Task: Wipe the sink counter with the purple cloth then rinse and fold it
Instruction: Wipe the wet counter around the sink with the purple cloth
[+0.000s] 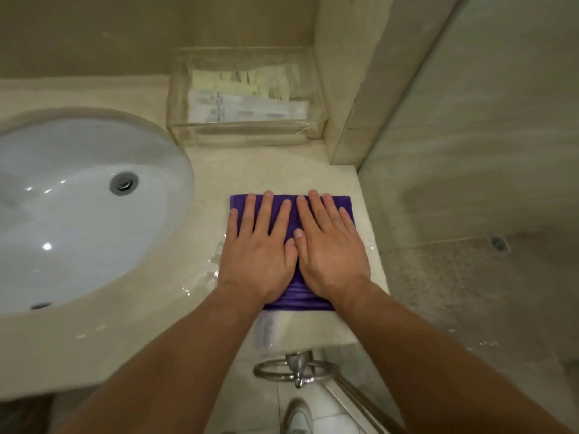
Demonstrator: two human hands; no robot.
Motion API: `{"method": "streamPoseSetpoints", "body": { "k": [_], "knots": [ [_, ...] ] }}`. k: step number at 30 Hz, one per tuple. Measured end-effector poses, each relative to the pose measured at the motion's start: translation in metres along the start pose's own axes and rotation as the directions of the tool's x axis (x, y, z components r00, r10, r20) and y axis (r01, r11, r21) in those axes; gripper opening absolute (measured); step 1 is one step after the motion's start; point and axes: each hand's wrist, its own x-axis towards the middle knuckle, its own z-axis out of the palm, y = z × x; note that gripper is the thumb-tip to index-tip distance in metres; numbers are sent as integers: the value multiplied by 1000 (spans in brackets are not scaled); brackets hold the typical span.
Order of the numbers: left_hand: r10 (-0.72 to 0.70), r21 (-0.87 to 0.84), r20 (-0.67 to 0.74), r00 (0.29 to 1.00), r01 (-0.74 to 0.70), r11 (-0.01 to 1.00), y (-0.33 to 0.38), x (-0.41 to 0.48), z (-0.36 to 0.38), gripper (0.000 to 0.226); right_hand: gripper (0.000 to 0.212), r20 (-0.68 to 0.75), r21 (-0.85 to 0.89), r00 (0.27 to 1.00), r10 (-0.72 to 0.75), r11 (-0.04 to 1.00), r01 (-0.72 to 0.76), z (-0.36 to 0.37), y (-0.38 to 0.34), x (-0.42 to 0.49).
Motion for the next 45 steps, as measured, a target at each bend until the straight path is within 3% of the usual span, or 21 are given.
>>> {"method": "streamPoseSetpoints", "body": {
  "k": [12, 19, 24, 34, 45],
  "knots": [
    [-2, -6, -28, 1000, 2, 1000, 13, 73, -7, 66, 55, -34, 2, 999, -24, 1000, 24, -16, 39, 61],
    [44, -41, -16, 999, -45, 998, 32, 34, -1, 63, 56, 5, 9, 1000, 15, 1000, -15, -13, 45, 15],
    [59, -58, -8, 998, -59, 997, 51, -12, 6, 69, 70, 50, -10, 998, 38, 999, -38, -8, 45, -37],
    [143, -42, 40, 989, -142, 989, 54, -95, 17, 71, 60, -19, 10, 989, 145, 989, -145, 20, 17, -129],
    [131, -3, 25, 991, -131, 991, 5, -100, 12, 61, 72, -7, -66, 993, 116, 991, -116, 23, -26, -107]
  ]
}}
